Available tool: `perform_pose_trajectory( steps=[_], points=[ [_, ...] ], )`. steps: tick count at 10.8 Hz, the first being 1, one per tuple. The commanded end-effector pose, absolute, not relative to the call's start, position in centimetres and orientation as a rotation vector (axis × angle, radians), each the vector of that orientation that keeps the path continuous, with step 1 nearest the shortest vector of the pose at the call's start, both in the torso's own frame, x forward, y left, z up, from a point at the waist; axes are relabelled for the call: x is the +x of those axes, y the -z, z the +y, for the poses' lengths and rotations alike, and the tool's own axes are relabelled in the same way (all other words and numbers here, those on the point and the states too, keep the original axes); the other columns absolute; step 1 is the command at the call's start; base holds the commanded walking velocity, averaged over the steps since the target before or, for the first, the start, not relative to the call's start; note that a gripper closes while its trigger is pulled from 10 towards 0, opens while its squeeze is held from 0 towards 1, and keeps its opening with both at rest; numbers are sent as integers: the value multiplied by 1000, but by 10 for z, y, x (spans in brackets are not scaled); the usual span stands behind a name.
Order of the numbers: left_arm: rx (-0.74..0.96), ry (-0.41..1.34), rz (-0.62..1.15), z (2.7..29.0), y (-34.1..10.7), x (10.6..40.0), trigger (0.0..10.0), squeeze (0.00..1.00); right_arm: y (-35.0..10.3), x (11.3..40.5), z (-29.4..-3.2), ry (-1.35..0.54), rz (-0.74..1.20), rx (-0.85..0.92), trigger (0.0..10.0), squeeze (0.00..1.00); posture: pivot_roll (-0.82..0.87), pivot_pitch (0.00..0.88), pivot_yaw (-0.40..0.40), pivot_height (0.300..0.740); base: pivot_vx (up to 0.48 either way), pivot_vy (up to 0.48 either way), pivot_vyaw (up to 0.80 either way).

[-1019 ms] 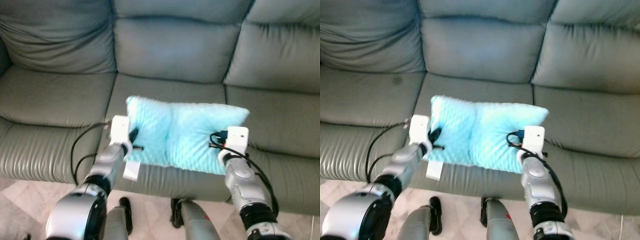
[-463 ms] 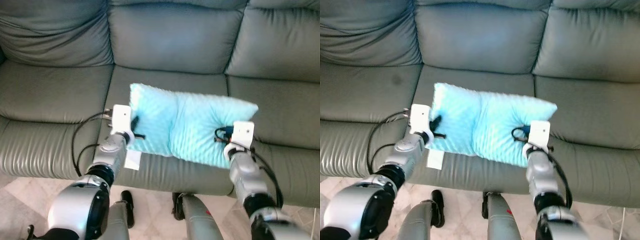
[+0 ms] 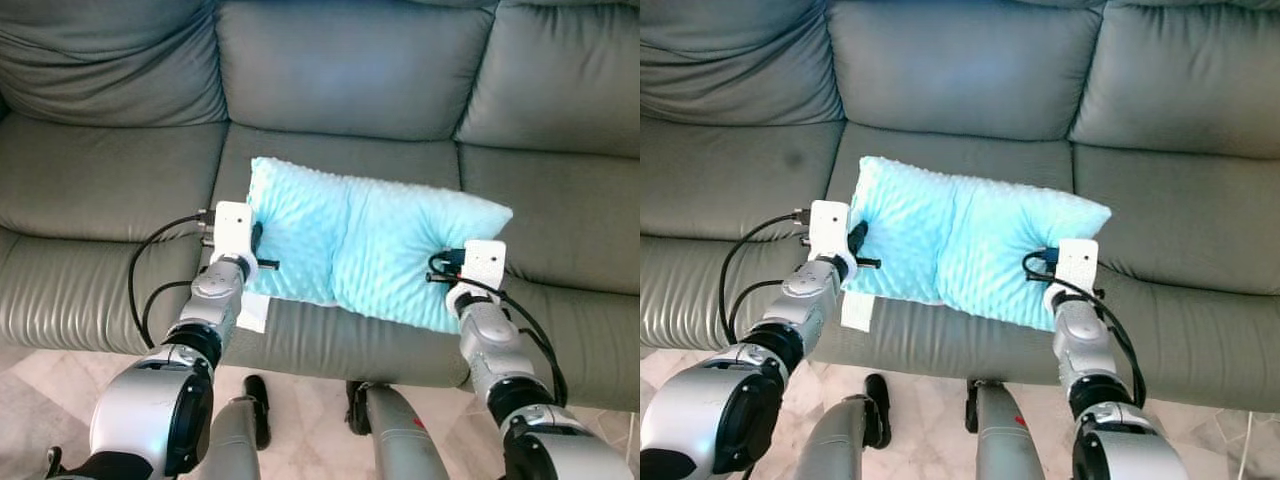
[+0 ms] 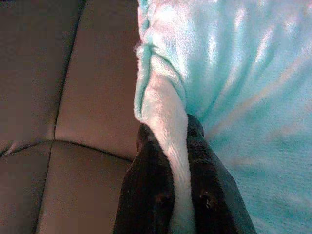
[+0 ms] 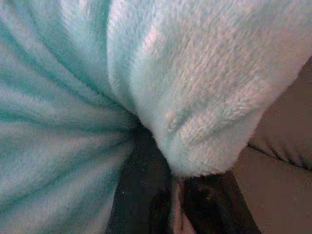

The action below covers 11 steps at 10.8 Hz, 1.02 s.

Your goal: Move the pillow to the sofa

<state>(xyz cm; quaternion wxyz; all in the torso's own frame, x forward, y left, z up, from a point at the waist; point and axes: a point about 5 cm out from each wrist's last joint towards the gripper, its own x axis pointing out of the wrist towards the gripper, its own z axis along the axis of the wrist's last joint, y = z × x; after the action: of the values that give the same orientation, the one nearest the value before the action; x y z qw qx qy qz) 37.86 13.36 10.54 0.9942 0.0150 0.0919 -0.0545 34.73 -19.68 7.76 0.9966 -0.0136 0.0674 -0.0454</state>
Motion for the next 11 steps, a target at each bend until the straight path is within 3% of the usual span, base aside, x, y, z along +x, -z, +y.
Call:
perform_pose_trajectory(
  steps=[1, 2, 3, 11],
  points=[
    [18, 77, 229, 141, -91, 371, 10000, 0, -66, 339, -206, 122, 178, -21, 10000, 0, -153, 482, 30, 740, 0, 0, 0],
    [16, 57, 223, 143, -91, 371, 10000, 722, -67, 340, -208, 124, 172, -12, 10000, 1000, -152, 482, 30, 740, 0, 0, 0],
    [18, 39, 215, 144, -92, 371, 10000, 1000, -68, 340, -209, 125, 169, -12, 10000, 1000, -150, 484, 30, 740, 0, 0, 0],
    [50, -10, 210, 152, -91, 370, 10000, 1000, -69, 340, -205, 86, 146, -52, 10000, 1000, -143, 485, 29, 740, 0, 0, 0]
  ],
)
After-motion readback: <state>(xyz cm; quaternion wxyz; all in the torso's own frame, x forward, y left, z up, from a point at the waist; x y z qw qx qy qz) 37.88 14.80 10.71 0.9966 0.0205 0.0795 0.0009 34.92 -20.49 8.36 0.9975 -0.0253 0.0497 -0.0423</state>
